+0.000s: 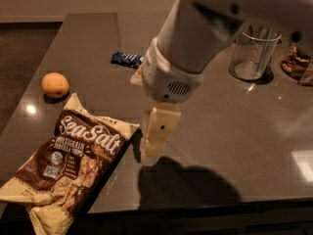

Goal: Pick brown chip bag

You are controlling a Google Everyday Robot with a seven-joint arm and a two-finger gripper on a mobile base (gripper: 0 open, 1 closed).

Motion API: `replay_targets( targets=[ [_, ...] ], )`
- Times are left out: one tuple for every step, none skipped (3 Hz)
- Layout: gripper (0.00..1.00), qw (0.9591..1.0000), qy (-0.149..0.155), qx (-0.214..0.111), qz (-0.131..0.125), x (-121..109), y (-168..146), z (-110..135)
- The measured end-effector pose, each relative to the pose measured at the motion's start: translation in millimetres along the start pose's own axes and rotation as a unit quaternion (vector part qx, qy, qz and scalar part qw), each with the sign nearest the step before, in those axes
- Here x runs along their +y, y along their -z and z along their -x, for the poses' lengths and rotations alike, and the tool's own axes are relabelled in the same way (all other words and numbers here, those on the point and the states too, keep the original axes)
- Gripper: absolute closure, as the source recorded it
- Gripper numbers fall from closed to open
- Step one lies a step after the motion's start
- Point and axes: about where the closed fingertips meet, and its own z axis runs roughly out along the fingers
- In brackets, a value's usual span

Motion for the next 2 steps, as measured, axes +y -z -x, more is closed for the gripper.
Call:
replay_targets(
  targets=[
    [0.00,0.9991,0.021,0.031,0.019,7,-44,19],
    [0.00,0.9976,0.030,0.052,0.034,4,-74,36]
  ],
)
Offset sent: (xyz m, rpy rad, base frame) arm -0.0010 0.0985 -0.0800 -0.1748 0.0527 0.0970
